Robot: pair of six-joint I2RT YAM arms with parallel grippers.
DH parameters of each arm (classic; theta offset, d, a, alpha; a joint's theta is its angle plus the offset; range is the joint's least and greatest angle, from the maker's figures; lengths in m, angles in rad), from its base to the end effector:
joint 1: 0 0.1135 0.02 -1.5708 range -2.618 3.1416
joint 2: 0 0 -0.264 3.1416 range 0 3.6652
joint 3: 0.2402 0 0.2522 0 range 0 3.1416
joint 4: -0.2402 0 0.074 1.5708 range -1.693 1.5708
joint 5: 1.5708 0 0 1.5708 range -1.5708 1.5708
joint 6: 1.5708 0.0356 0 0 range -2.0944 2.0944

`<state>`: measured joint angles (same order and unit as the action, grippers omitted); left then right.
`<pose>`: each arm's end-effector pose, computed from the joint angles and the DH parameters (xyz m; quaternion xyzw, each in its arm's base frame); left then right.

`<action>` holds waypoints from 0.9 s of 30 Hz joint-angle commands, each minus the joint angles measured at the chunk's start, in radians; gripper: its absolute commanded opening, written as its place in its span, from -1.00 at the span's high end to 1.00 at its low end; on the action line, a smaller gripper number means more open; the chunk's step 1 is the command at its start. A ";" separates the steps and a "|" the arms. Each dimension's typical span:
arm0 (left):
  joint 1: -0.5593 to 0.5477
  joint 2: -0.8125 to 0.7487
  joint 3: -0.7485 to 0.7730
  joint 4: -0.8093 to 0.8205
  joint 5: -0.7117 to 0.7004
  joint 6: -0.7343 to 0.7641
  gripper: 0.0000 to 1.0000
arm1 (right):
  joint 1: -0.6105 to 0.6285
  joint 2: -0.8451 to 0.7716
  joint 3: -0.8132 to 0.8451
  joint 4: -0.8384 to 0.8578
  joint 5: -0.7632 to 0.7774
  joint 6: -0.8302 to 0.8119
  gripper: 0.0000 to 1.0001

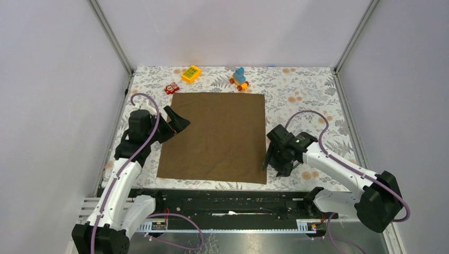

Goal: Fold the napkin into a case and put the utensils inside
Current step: Pick up the flattened napkin from the center of the board.

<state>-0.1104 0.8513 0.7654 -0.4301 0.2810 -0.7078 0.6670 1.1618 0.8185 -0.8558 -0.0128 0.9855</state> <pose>0.1871 -0.0307 0.2974 -0.1844 0.8385 -0.3093 0.4091 0.1613 0.1276 0.2277 0.1547 0.9705 0.1401 0.1206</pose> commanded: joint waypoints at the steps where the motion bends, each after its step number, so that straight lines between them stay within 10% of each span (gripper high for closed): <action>1: -0.004 -0.047 -0.026 0.014 0.057 -0.011 -0.97 | 0.074 0.047 -0.057 -0.061 0.028 0.244 -0.20; 27: -0.005 -0.144 -0.042 -0.035 0.076 0.090 -0.97 | 0.210 0.387 0.013 0.031 0.139 0.481 -0.16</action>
<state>-0.1127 0.7086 0.7258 -0.4801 0.3546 -0.6537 0.8658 1.5326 0.8078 -0.8158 0.0620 1.4361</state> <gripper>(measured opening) 0.987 0.589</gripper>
